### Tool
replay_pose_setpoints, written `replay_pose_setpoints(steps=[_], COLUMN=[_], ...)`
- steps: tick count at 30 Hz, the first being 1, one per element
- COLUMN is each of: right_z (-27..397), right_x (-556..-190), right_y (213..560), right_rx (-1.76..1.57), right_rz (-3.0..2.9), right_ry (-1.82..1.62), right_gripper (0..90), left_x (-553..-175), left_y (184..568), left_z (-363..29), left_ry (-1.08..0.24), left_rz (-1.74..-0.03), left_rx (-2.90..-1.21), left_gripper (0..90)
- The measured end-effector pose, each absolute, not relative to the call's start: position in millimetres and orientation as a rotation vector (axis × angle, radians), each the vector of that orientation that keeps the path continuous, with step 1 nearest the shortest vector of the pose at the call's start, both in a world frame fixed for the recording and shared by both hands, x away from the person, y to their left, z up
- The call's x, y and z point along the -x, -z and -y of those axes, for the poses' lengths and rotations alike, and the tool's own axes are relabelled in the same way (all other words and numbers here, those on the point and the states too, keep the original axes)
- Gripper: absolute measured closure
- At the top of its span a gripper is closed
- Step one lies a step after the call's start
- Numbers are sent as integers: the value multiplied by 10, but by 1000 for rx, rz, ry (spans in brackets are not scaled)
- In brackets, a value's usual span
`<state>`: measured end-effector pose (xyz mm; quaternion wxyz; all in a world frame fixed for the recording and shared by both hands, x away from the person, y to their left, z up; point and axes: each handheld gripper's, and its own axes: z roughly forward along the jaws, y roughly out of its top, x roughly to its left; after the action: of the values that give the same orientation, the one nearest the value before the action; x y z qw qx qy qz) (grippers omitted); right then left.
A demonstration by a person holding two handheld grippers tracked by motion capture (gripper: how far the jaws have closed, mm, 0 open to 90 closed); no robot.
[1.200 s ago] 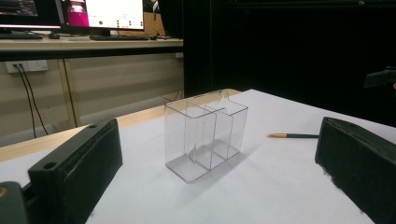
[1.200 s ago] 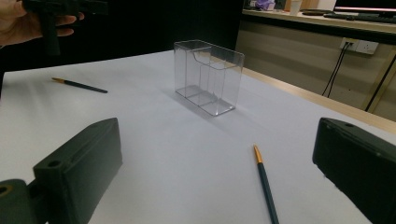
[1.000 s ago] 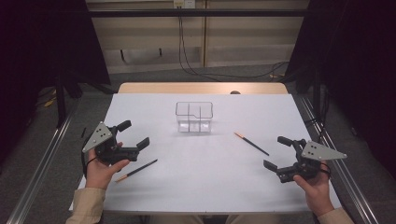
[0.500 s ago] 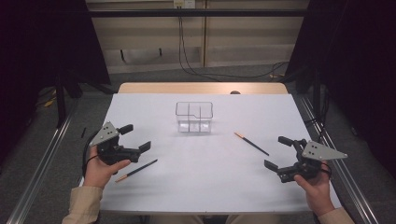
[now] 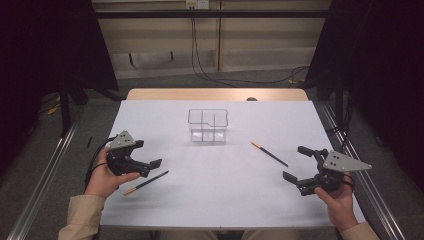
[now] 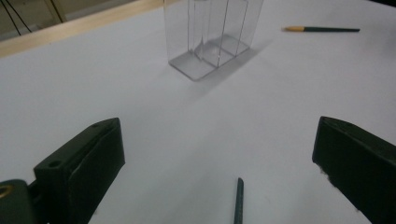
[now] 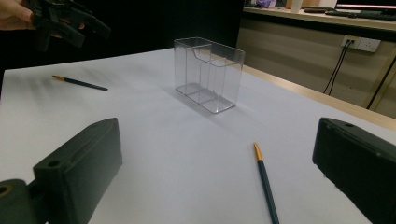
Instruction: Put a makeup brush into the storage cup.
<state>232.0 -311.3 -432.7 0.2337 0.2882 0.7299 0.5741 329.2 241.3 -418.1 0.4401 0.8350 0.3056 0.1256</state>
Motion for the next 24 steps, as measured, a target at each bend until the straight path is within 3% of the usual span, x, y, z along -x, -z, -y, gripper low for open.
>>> replay_pose_setpoints(steps=[24], right_z=[3109], right_x=[-2325], right_y=[4336], right_rx=[-794], right_rz=[-2015], right_ry=[-1571], right_gripper=[7], left_x=[-3344], left_y=[4281], left_z=[-2300], left_ry=[-141], left_rz=[-772], left_rx=[-2479], left_gripper=[33])
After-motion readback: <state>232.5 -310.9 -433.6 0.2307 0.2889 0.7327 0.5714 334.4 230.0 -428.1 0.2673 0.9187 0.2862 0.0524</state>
